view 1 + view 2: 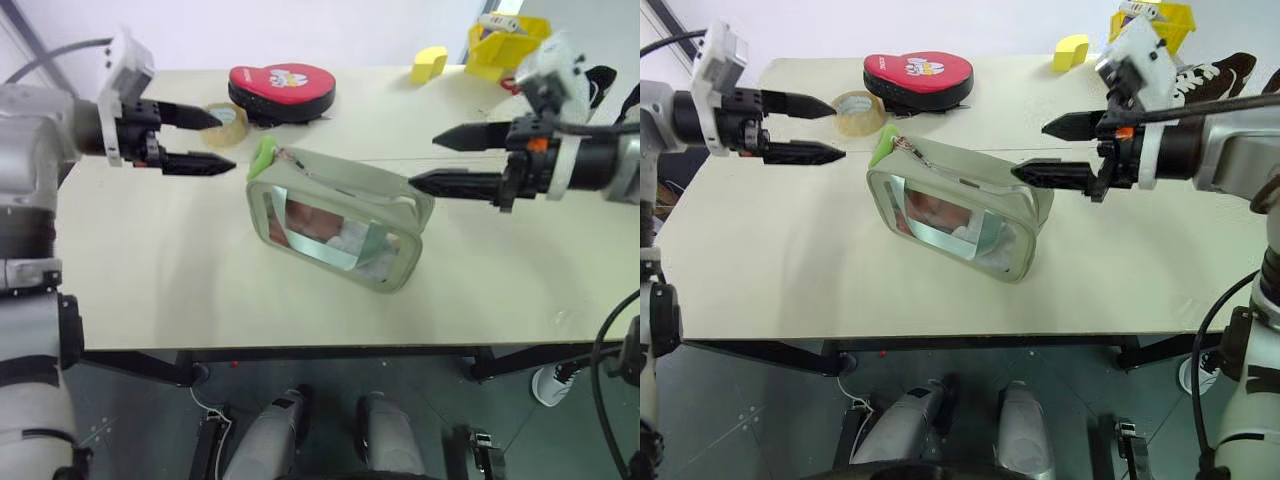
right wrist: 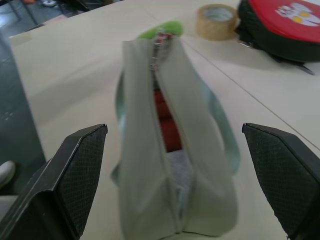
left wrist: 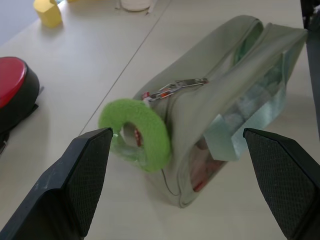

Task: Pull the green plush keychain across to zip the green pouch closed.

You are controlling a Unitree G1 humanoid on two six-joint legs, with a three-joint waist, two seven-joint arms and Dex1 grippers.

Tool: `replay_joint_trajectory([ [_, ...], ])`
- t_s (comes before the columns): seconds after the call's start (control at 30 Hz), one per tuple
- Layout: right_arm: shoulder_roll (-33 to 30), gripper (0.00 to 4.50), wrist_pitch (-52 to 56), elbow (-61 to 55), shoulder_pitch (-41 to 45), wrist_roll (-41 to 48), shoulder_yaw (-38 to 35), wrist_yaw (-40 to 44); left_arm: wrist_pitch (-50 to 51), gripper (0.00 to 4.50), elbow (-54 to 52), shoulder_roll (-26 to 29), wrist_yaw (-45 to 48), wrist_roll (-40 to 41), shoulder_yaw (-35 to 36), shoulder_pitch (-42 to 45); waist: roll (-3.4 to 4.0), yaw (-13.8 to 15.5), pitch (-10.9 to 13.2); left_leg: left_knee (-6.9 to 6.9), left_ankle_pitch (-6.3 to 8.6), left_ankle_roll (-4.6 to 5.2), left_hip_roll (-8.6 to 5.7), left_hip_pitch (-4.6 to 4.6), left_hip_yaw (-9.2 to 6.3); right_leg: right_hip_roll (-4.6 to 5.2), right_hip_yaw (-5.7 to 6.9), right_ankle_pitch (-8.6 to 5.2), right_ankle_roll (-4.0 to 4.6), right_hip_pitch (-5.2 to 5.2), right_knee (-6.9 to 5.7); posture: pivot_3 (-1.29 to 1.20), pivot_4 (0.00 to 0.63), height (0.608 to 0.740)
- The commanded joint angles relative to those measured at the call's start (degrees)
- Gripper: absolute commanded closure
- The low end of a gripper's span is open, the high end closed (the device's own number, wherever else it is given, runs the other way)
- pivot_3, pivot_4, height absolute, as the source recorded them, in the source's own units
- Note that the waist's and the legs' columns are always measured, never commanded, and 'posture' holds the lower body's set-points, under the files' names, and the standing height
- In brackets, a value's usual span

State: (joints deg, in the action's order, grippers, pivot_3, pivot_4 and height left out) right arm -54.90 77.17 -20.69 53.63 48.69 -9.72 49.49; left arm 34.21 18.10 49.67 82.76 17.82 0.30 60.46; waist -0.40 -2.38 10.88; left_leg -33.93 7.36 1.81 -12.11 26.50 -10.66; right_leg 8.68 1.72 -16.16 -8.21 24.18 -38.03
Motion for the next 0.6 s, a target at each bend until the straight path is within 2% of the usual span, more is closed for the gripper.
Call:
replay_joint_trajectory([
  [0.03,-1.09,0.0,0.25,-1.49,1.55,2.03,-1.41,-0.38,0.34,0.04,-2.15,1.05,-1.7,1.39,1.96,0.13,0.0,0.06,0.0,0.0,0.0,0.0,0.0,0.0,0.01,0.01,0.0,0.0,0.0,0.0,0.0,0.0,0.15,0.74],
  [0.27,-1.64,0.0,0.4,-1.94,2.62,3.68,-0.16,-0.75,-0.11,0.04,-7.2,2.59,0.26,2.35,0.49,-2.7,0.0,-0.12,0.0,0.05,0.01,0.02,0.0,0.04,0.15,0.07,-0.13,0.01,0.01,0.14,0.01,0.0,0.15,0.74],
  [0.4,-1.0,0.0,0.05,-1.59,4.4,4.01,1.71,-0.52,0.1,0.04,-8.11,3.17,3.03,3.18,-0.88,-1.44,0.0,-0.07,0.0,0.07,0.01,0.06,0.02,0.04,0.19,0.09,-0.13,0.01,0.02,0.17,0.0,0.0,0.15,0.74],
  [0.6,7.65,0.0,0.24,-2.37,6.84,3.65,6.72,-5.71,-0.8,0.04,-7.96,3.35,6.48,4.05,-2.19,1.55,0.01,-0.13,-0.01,0.02,0.02,0.03,0.05,0.01,0.22,0.06,-0.16,0.03,0.05,0.13,0.0,0.0,0.15,0.74],
])
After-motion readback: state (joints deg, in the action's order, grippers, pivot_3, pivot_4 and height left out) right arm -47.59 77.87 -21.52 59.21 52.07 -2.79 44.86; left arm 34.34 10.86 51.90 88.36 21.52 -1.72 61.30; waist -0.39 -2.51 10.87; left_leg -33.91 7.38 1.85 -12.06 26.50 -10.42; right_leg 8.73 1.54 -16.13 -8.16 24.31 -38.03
